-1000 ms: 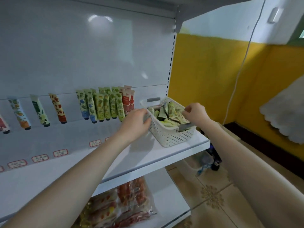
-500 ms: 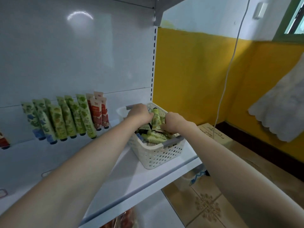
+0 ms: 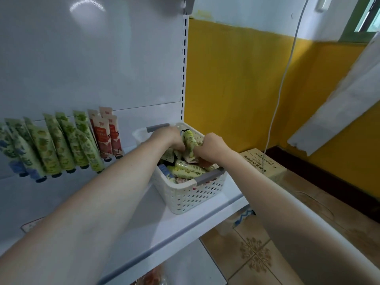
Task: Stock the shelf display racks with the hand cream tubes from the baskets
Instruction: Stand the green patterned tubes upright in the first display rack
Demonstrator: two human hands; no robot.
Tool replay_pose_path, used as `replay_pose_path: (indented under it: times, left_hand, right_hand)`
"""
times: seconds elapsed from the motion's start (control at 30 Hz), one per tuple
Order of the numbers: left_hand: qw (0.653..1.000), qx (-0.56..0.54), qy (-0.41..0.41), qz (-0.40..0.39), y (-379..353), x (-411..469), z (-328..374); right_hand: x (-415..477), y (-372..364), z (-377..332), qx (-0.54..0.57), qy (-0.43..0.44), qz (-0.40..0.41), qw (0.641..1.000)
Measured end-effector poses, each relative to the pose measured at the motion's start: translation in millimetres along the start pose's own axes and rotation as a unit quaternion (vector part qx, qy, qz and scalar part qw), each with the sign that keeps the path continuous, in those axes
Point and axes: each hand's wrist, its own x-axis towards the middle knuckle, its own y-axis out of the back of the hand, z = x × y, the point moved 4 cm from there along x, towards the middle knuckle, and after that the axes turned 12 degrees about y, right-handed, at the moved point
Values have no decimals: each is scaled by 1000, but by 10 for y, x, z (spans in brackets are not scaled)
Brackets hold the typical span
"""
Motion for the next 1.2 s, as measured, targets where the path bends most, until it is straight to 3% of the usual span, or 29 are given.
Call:
replay_pose_path:
  times: [0.13, 0.43, 0.83, 1.2]
  left_hand:
    - [1000, -2, 24, 4, -66, 48, 12]
    - [994, -36, 39, 91, -128, 36, 1]
    - [986, -87, -19, 143, 21, -74, -125]
    - [997, 38, 37, 64, -73, 33, -9]
  right_hand:
    - [-27, 43, 37, 22, -6, 33, 999]
    - [-18, 58, 109, 74, 6, 121, 990]
    - [-132, 126, 73, 141, 62, 236, 959]
    - [-141, 102, 59, 146, 61, 215, 964]
